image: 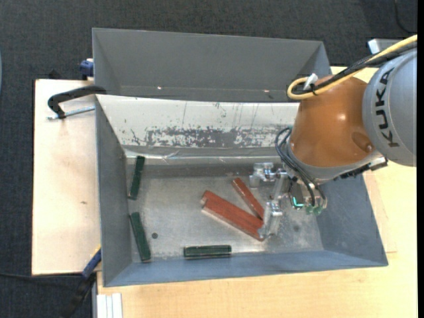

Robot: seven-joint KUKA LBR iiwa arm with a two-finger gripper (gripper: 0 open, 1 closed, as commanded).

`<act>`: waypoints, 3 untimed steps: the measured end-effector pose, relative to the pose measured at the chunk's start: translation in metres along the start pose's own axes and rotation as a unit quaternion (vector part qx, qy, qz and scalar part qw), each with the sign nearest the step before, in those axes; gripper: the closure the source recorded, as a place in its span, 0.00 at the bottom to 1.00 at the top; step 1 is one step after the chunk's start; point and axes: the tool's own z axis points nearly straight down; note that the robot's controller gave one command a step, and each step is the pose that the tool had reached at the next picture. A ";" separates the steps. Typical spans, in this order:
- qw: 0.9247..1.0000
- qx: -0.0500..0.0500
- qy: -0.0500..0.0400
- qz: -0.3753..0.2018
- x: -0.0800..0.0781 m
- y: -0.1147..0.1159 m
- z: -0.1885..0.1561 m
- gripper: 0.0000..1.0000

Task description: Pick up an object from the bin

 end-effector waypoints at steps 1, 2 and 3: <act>1.000 0.000 -0.004 0.000 -0.002 0.000 -0.004 0.00; 0.999 0.000 -0.005 0.047 -0.011 0.000 0.038 0.00; 0.992 -0.001 -0.005 0.125 -0.035 -0.008 0.062 0.00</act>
Offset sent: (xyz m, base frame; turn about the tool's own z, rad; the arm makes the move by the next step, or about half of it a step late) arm 0.0197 -0.0014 -0.1022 0.2237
